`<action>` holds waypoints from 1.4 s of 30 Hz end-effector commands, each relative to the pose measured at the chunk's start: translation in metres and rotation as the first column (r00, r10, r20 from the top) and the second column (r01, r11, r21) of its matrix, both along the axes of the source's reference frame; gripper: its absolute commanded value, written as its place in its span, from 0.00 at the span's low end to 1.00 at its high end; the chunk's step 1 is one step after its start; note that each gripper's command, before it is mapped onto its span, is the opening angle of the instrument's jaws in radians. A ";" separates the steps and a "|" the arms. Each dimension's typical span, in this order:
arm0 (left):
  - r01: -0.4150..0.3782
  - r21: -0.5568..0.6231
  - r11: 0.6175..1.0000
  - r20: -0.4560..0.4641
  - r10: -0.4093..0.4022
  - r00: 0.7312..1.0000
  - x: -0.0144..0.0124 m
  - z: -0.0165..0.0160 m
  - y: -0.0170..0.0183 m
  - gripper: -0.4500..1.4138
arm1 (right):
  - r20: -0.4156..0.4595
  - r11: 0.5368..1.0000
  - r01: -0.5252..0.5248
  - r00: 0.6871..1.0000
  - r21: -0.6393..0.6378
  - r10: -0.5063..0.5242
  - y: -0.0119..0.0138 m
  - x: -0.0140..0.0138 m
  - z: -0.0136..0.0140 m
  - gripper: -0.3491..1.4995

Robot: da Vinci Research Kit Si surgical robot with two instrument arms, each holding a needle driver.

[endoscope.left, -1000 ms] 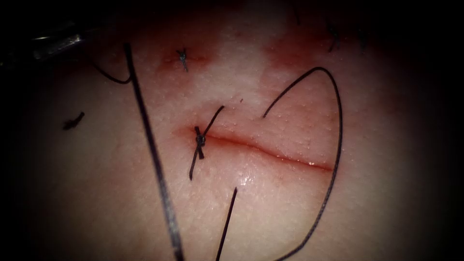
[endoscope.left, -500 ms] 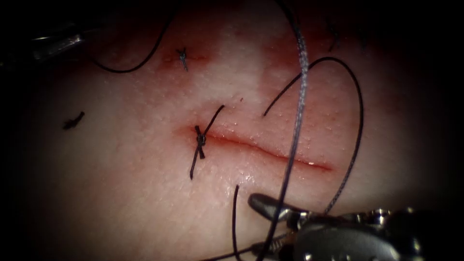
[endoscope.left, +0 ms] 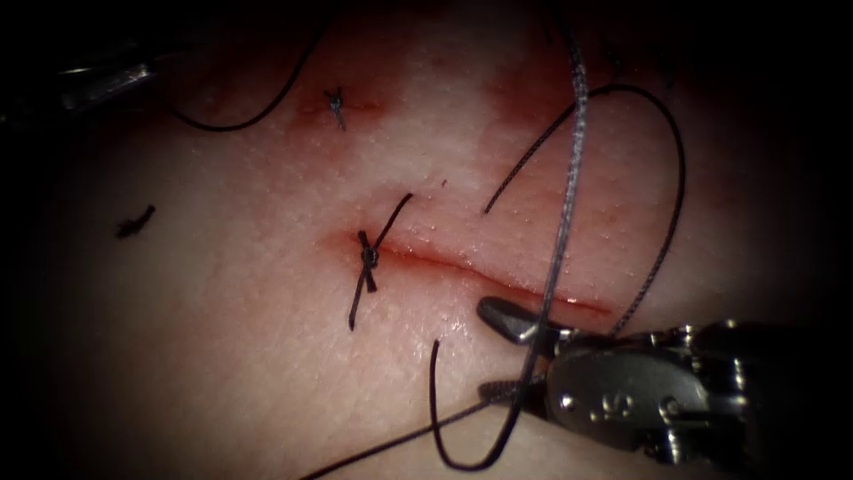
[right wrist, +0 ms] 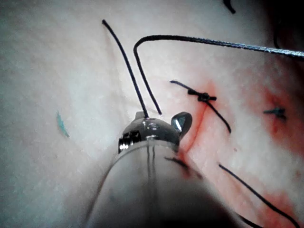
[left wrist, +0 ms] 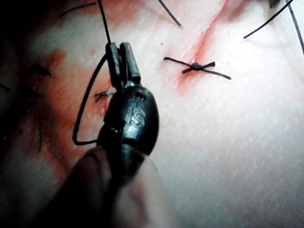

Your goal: Wound Closure

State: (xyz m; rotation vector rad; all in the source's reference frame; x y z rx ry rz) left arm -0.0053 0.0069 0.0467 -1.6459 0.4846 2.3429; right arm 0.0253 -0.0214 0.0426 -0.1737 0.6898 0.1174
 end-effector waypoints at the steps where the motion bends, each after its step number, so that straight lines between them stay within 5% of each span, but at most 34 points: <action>1: 0.000 0.000 1.000 0.001 0.000 1.000 -0.0006 0.0007 -0.0001 0.00 | 0.005 0.999 -0.013 1.000 0.030 0.013 0.0000 0.0008 0.0003 0.60; 11: -0.002 -0.002 1.000 0.003 0.002 1.000 -0.0006 0.0008 -0.0002 0.00 | 0.005 0.994 -0.001 1.000 0.105 0.000 -0.0004 0.0004 0.0008 0.81; 14: -0.003 -0.001 1.000 0.003 0.003 1.000 -0.0005 0.0008 -0.0002 0.00 | -0.016 0.963 0.084 0.996 0.257 -0.082 -0.0009 -0.0012 -0.0016 0.87; 24: -0.002 -0.001 1.000 0.002 0.002 1.000 -0.0006 0.0008 -0.0002 0.00 | -0.096 0.922 0.148 0.988 0.357 -0.121 0.0006 -0.0033 -0.0086 0.90; 36: -0.001 -0.002 1.000 0.002 0.001 1.000 -0.0006 0.0008 -0.0002 0.00 | -0.199 0.887 -0.067 0.964 0.456 0.175 0.0052 -0.0068 -0.0107 0.82; 42: -0.001 -0.002 1.000 0.002 0.001 1.000 -0.0006 0.0008 -0.0002 0.00 | -0.159 0.868 -0.204 0.939 0.453 0.304 0.0067 -0.0068 -0.0096 0.76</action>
